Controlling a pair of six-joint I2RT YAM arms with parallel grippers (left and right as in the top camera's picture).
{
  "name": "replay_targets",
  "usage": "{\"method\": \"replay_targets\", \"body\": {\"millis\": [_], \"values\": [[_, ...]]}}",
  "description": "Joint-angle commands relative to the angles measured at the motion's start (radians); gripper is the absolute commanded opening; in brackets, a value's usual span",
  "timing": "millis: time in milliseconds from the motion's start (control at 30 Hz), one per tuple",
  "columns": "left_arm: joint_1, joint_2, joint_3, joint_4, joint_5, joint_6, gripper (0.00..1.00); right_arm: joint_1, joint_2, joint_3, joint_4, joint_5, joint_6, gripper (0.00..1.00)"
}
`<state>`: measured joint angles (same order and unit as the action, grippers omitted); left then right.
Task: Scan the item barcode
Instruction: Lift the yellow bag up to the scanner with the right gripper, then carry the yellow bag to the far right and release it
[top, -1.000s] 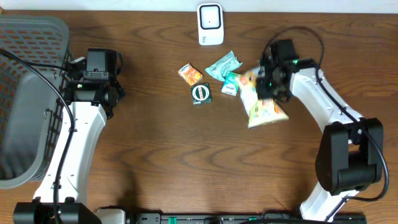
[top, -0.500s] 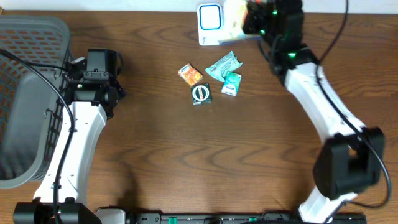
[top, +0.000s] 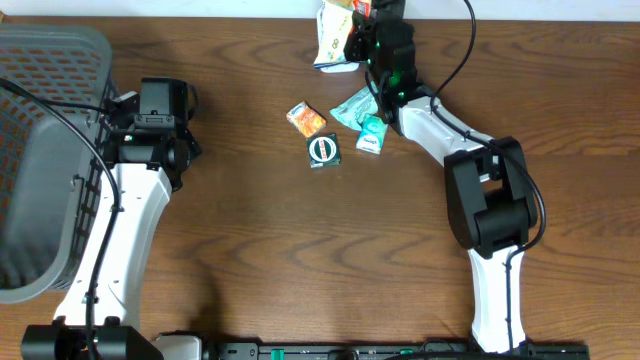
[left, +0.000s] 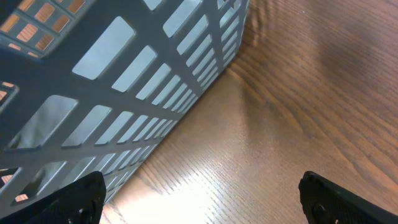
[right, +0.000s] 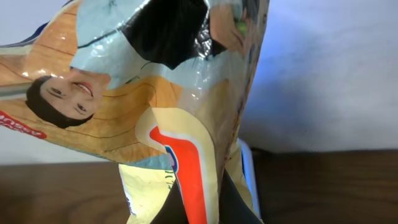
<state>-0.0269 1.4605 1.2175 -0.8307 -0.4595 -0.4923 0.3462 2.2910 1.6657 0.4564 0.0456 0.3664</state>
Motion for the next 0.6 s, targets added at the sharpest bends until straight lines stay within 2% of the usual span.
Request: {"method": "replay_targets", "body": {"millis": [0, 133, 267, 400, 567], "values": [[0.004, 0.006, -0.003, -0.002, -0.023, 0.013, 0.98, -0.005, -0.028, 0.093, 0.013, 0.031, -0.051, 0.01], [0.004, 0.006, -0.003, -0.002, -0.024, 0.013, 0.98, -0.021, -0.053, 0.146, -0.059, 0.031, -0.073, 0.01], [0.004, 0.006, -0.003, -0.003, -0.024, 0.013, 0.98, -0.077, -0.134, 0.161, -0.214, 0.111, -0.11, 0.01], [0.004, 0.006, -0.003, -0.002, -0.024, 0.013, 0.98, -0.196, -0.23, 0.161, -0.454, 0.233, -0.306, 0.01], [0.004, 0.006, -0.003, -0.002, -0.024, 0.013, 0.98, -0.382, -0.277, 0.161, -0.731, 0.259, -0.505, 0.01]]}}
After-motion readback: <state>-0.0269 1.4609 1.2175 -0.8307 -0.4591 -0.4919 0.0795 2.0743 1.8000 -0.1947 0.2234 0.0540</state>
